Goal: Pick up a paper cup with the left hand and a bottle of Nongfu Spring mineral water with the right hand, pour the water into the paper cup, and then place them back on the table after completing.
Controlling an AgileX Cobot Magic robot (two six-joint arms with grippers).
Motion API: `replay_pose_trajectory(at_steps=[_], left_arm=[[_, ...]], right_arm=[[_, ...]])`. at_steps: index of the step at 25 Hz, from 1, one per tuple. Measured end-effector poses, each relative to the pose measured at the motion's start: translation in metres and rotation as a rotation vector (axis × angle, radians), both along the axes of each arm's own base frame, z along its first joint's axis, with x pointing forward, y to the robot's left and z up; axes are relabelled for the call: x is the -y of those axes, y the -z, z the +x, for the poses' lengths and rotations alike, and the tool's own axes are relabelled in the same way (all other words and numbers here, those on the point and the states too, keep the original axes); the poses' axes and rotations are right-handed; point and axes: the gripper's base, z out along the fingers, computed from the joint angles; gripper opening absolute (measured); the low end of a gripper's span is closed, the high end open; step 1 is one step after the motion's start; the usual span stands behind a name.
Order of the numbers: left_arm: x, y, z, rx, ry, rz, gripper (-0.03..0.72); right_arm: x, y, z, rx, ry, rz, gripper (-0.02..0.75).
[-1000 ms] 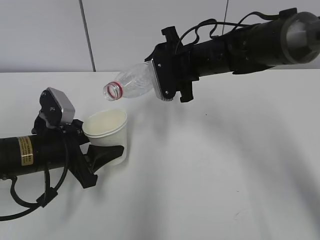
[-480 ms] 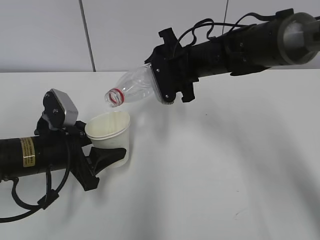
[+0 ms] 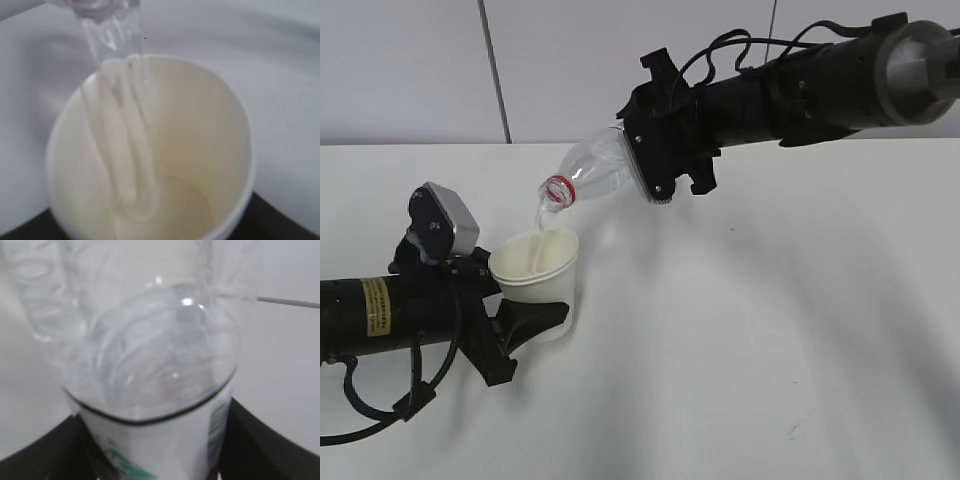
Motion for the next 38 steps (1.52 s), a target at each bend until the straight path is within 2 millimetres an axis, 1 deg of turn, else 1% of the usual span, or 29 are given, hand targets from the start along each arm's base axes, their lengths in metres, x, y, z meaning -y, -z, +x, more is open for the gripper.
replay_pose_trajectory(at_steps=[17, 38], left_arm=[[-0.0005, 0.001, 0.0, -0.005, -0.003, 0.011, 0.393], [-0.0008, 0.0015, 0.0, -0.008, -0.005, 0.016, 0.393]], right_arm=[[0.0006, -0.0008, 0.0008, 0.033, -0.022, -0.052, 0.446], [0.001, -0.0008, 0.001, 0.035, -0.019, -0.055, 0.446]])
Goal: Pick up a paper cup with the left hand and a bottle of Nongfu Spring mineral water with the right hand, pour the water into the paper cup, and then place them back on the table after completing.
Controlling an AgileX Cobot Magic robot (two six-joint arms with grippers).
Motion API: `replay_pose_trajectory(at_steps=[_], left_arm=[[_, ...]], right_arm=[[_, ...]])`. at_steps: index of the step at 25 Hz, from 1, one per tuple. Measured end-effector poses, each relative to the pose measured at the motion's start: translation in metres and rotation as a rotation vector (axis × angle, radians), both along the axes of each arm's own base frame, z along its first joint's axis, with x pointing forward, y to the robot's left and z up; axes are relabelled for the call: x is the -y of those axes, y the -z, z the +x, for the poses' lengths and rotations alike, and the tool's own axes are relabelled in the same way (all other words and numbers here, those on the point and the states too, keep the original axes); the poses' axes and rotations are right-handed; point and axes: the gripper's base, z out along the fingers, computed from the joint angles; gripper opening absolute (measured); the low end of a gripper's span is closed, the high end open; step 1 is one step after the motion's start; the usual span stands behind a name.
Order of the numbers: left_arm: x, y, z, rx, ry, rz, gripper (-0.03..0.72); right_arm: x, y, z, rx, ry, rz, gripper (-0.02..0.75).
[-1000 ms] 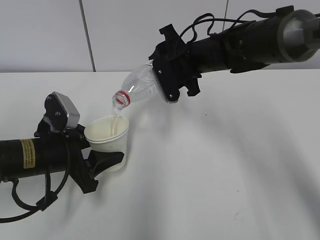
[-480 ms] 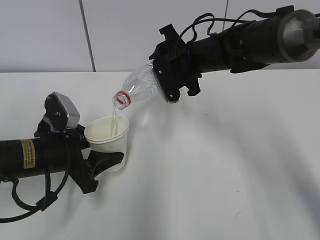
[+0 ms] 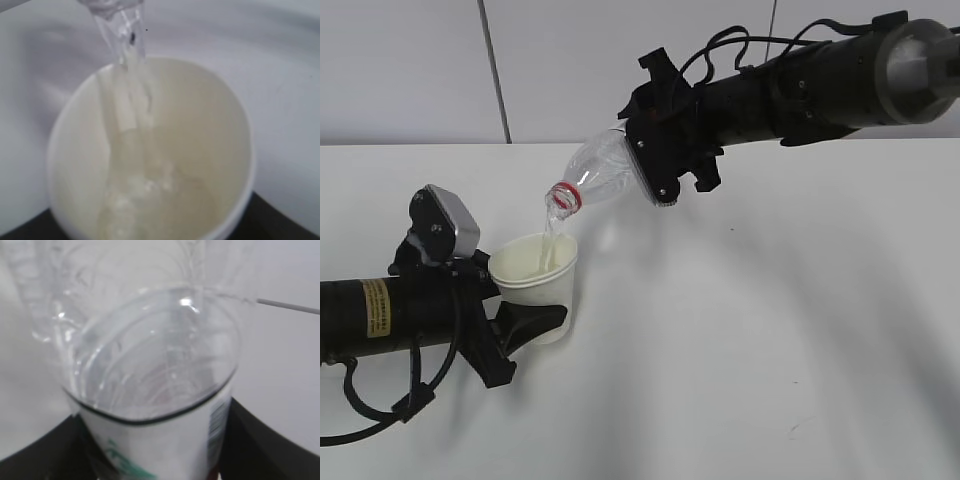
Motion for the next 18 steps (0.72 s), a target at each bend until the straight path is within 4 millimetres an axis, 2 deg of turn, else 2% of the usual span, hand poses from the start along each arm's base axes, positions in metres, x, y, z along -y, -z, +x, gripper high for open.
replay_pose_trajectory(at_steps=[18], left_arm=[[0.0001, 0.0, -0.0001, 0.0, 0.002, 0.001, 0.393]], right_arm=[[0.0, 0.0, 0.0, 0.003, -0.003, -0.005, 0.446]])
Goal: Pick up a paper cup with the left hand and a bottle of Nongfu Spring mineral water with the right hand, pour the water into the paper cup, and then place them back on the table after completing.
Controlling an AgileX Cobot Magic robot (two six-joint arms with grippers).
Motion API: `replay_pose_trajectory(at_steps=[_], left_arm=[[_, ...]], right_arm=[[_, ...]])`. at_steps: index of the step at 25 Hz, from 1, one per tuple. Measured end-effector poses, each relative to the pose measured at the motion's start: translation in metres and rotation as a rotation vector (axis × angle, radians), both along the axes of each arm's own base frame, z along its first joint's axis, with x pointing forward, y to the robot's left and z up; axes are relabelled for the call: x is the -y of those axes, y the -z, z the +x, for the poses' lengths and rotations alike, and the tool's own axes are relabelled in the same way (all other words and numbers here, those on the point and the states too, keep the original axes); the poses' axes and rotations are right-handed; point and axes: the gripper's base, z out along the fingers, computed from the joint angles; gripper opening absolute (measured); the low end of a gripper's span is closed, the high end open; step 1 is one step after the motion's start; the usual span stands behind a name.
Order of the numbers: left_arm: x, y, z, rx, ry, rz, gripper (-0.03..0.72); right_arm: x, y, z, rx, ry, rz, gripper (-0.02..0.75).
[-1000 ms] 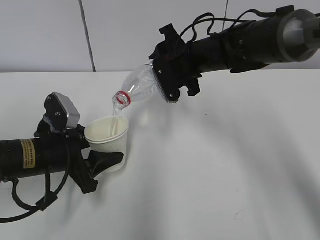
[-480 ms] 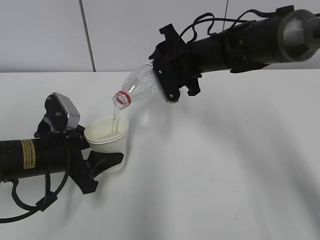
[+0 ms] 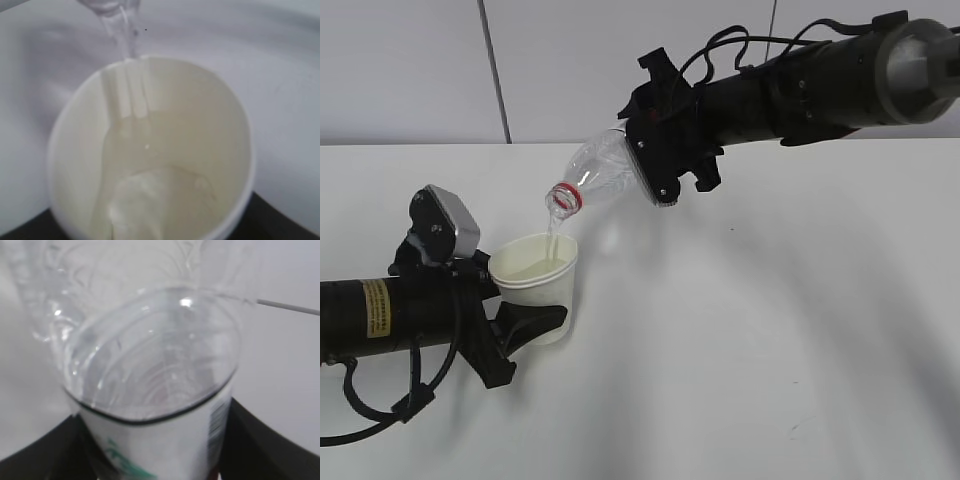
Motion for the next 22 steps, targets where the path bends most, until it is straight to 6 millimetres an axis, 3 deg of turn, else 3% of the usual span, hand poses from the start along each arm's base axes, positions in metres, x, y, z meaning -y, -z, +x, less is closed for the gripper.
replay_pose_trajectory(at_steps=[7, 15, 22], left_arm=[[0.0, 0.0, 0.0, 0.0, -0.004, -0.002, 0.393], [0.0, -0.01, 0.016, 0.045, -0.049, -0.031, 0.393], [-0.009, -0.013, 0.027, 0.064, -0.18, -0.063, 0.393]], right_arm=[[0.0, 0.0, 0.0, -0.016, 0.016, 0.024, 0.446], [-0.008, 0.011, -0.011, -0.471, 0.306, 0.566, 0.446], [-0.01, 0.015, -0.016, -0.733, 0.472, 0.843, 0.446]])
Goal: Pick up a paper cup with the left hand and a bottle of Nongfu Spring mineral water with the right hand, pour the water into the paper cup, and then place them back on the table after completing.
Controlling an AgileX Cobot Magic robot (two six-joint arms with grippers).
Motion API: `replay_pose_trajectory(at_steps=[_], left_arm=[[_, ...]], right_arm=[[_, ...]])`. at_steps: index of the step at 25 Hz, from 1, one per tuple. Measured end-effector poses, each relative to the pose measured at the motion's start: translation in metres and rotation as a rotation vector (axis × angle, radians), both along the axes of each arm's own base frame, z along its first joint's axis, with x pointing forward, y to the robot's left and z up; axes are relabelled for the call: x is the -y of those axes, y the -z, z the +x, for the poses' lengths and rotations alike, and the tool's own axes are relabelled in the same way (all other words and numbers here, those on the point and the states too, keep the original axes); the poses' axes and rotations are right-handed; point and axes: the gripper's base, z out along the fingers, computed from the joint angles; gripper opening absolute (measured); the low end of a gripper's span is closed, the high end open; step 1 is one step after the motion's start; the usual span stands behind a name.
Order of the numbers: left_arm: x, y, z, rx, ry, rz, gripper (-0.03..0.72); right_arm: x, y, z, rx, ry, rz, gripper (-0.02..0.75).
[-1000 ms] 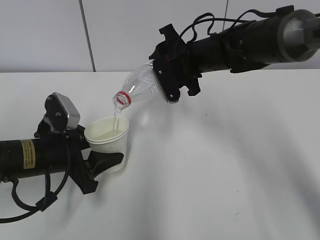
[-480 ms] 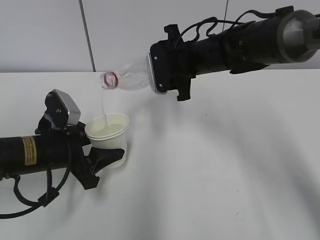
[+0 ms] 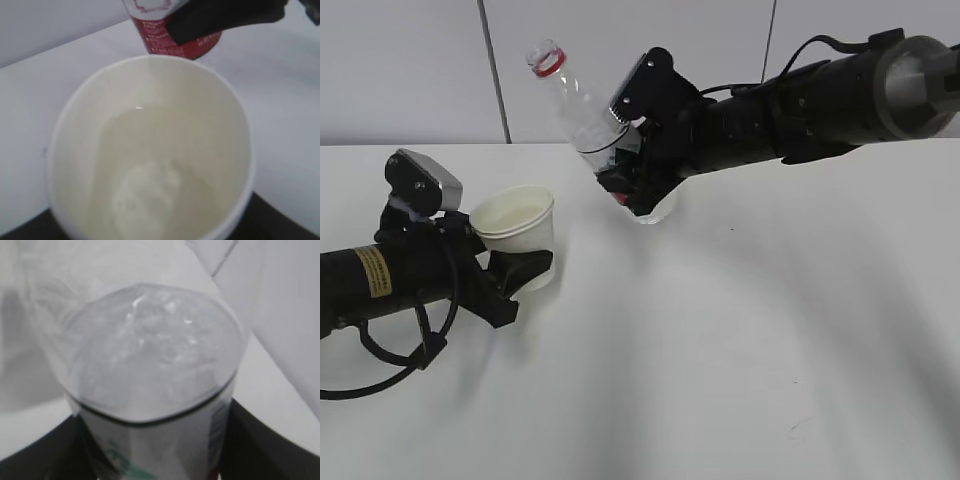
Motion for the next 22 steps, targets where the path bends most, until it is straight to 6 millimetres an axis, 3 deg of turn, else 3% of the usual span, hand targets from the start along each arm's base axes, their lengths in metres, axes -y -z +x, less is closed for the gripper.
replay_pose_trajectory(at_steps=[5, 11, 18, 22], left_arm=[[-0.003, -0.001, 0.004, 0.013, -0.057, -0.008, 0.393], [-0.004, 0.0, 0.005, 0.011, -0.08, -0.025, 0.393], [-0.004, 0.01, 0.007, 0.003, -0.089, -0.068, 0.393], [-0.007, 0.01, 0.009, 0.012, -0.102, -0.07, 0.393]], right_arm=[[0.004, 0.007, -0.008, -0.145, -0.023, 0.184, 0.446], [0.024, 0.018, -0.011, -0.218, -0.015, 0.269, 0.446], [0.034, 0.036, -0.024, -0.2, -0.024, 0.354, 0.446], [0.051, 0.049, -0.032, -0.168, 0.03, 0.431, 0.446]])
